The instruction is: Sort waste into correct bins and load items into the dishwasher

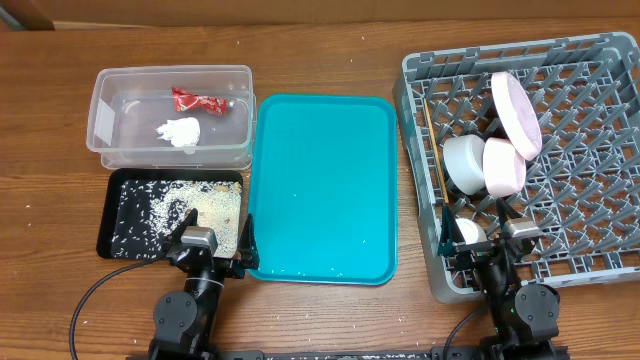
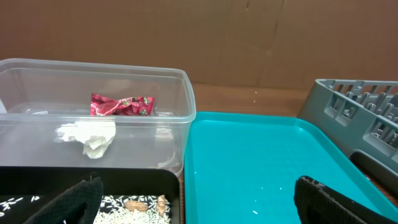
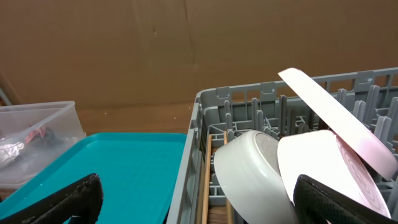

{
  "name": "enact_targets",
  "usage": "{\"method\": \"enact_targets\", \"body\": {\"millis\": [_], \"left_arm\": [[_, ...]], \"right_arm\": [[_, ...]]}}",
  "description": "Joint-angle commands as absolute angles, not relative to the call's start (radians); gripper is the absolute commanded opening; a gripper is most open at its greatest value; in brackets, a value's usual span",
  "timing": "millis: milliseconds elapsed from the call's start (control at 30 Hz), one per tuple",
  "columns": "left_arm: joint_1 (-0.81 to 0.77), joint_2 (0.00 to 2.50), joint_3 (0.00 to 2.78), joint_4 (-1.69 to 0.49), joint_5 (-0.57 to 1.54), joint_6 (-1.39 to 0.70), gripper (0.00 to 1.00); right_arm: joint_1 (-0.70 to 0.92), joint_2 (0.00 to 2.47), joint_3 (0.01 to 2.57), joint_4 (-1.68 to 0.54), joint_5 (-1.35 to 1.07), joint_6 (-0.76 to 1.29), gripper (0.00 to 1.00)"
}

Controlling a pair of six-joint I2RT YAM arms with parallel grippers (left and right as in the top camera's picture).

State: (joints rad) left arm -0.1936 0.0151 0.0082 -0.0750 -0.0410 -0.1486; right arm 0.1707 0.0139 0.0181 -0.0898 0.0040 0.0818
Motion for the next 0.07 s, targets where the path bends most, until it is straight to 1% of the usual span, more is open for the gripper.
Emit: {"method": "enact_targets", "body": {"millis": [0, 33], "left_arm": [[-0.184, 0.006, 0.005, -0.072, -0.052, -0.13, 1.0], [-0.183, 0.006, 0.005, -0.072, -0.052, -0.13, 1.0]], "right_arm": [[0.171, 0.003, 0.008, -0.082, -0.002, 0.081, 1.0], [0.171, 0.003, 0.008, -0.083, -0.002, 0.081, 1.0]]}}
